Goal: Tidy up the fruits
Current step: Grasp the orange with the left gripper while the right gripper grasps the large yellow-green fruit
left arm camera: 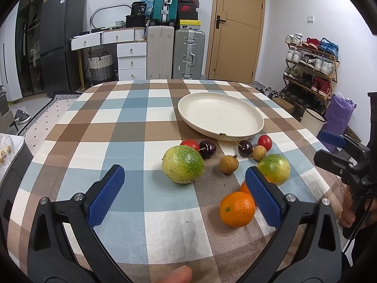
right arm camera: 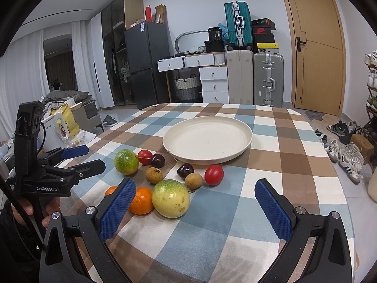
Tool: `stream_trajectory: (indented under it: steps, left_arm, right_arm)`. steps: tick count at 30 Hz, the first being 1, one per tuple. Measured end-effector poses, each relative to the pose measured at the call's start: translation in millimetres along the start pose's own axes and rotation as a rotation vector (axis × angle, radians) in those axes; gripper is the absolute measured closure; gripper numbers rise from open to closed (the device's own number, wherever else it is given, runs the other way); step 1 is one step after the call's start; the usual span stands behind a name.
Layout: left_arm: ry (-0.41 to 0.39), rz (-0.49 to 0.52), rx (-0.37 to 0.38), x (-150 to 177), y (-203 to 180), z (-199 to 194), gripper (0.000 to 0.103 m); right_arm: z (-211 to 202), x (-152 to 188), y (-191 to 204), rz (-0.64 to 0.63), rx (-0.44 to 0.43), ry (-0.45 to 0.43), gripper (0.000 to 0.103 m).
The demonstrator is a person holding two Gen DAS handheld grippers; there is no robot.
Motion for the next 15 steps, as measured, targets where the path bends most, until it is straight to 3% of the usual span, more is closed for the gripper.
stream_trajectory:
  steps: [8,15]
  left_arm:
    - [0.038,0.0,0.014,2.3,0.3,5.4,0.001]
    - [0.088,0.072,0.02,5.6,-9.6,10.6,0.001]
  right_arm:
    - [8.1,0.1,-6.2,0.04,0.011,0.067,0.0]
    - [19.1,-5.7,-5.2,0.031,0.03,0.141,0.0]
Point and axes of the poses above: each gripper's, at about its wrist camera, not at the fingertips, and z roughly the way its jaws point, y to its left, x to its underside, the point moved 2 cm from there along z, roughly the way its jaws point, and after that the axes turned 15 degrees about -x, right-handed, at the moved point
